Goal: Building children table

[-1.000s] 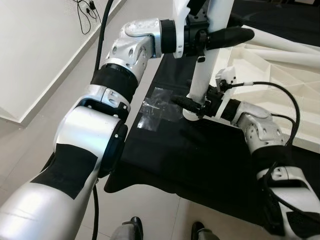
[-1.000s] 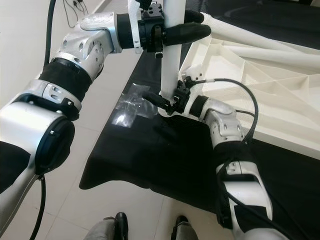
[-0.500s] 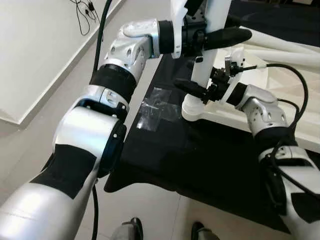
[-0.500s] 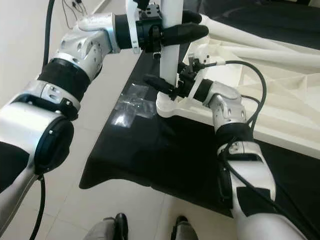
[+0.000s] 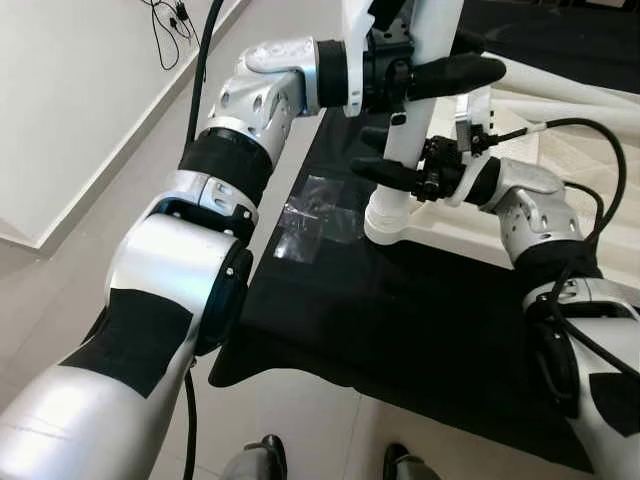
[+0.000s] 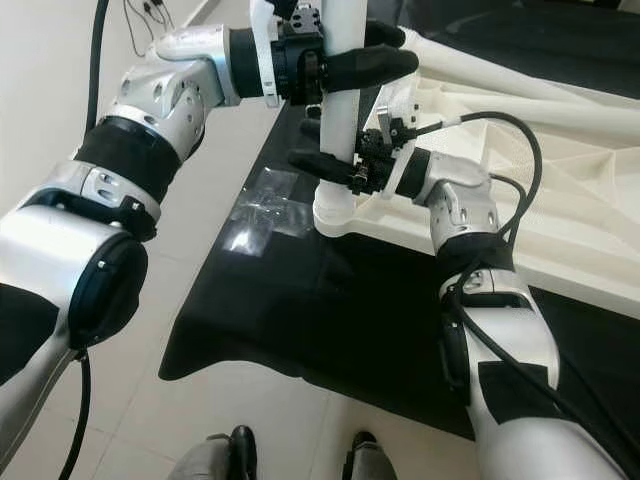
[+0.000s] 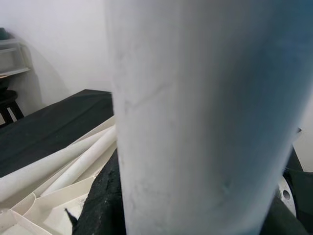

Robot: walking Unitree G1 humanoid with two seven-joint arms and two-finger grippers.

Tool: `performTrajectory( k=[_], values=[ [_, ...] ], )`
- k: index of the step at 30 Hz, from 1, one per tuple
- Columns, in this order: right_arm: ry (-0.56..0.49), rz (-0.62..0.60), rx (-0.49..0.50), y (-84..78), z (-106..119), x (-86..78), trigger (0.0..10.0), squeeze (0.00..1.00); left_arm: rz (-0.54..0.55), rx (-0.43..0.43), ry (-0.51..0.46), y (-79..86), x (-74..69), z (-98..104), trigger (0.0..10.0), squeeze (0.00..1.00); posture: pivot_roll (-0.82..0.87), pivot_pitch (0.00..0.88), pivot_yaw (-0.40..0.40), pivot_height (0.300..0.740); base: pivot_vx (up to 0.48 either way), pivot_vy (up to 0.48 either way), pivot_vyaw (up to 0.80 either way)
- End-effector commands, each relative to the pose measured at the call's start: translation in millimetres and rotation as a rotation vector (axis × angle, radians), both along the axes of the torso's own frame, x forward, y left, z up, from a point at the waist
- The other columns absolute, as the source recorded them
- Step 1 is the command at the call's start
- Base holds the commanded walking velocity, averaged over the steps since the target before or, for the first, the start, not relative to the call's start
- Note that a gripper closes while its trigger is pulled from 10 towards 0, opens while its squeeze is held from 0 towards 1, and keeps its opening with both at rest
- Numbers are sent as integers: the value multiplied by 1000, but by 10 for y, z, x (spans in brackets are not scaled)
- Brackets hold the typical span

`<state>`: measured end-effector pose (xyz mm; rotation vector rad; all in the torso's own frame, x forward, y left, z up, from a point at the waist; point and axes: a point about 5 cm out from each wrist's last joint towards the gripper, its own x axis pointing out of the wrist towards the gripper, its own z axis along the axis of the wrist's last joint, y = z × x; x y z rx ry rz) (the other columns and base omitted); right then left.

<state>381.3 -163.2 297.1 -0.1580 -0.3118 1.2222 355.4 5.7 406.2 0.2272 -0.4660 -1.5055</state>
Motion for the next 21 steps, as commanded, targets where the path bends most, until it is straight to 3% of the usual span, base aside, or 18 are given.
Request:
performTrajectory(
  k=[1, 3, 4, 7, 8, 9, 10, 11, 13, 14, 15, 17, 18, 21],
  values=[
    [0, 33, -13, 197, 11, 24, 0, 0, -79, 28, 29, -138, -50, -106, 0, 0, 61, 297, 69, 740, 0, 0, 0],
    [-3, 18, -20, 206, -3, 31, 0, 0, -79, 22, 38, -135, -47, -103, 0, 0, 61, 297, 69, 740, 0, 0, 0],
    [-7, -9, -29, 218, -25, 43, 0, 0, -64, 14, 52, -129, -34, -98, 6314, 1000, 61, 297, 69, 740, 0, 0, 0],
    [-10, -27, -36, 225, -41, 51, 0, 0, -53, 8, 63, -125, -24, -95, 6314, 1000, 61, 297, 69, 740, 0, 0, 0],
    [-12, -67, -46, 238, -92, 62, 0, 0, -24, 3, 66, -125, -9, -90, 10000, 1000, 52, 298, 60, 740, 0, 0, 0],
    [-12, -67, -46, 238, -92, 62, 0, 0, -24, 3, 66, -125, -9, -90, 10000, 1000, 52, 298, 60, 740, 0, 0, 0],
    [9, -147, -42, 259, -188, 87, 0, 0, -9, 5, 63, -124, -3, -89, 10000, 875, 36, 300, 41, 740, 0, 0, 0],
    [76, -266, -66, 342, -406, 105, 0, 0, 1, 6, 62, -119, 2, -85, 10000, 0, 34, 299, 32, 740, 0, 0, 0],
    [277, -730, -8, 538, -909, 61, 0, 0, 8, 7, 63, -108, 4, -72, 10000, 0, 50, 292, 27, 740, 0, 0, 0],
    [277, -730, -8, 538, -909, 61, 0, 0, 8, 7, 63, -108, 4, -72, 10000, 0, 50, 292, 27, 740, 0, 0, 0],
    [318, -820, 39, 711, -1109, -152, 0, 0, 12, 9, 66, -95, 9, -67, 10000, 0, 50, 292, 27, 740, 0, 0, 0],
    [318, -820, 39, 711, -1109, -152, 0, 0, 12, 9, 66, -95, 9, -67, 10000, 0, 50, 292, 27, 740, 0, 0, 0],
    [345, -858, 102, 815, -1186, -328, 0, 0, 16, 12, 67, -83, 15, -63, 10000, 0, 66, 303, 44, 740, 0, 0, 0],
    [327, -847, 127, 841, -1175, -403, 0, 0, 21, 18, 67, -75, 20, -65, 10000, 0, 56, 291, 60, 740, 0, 0, 0]
  ],
)
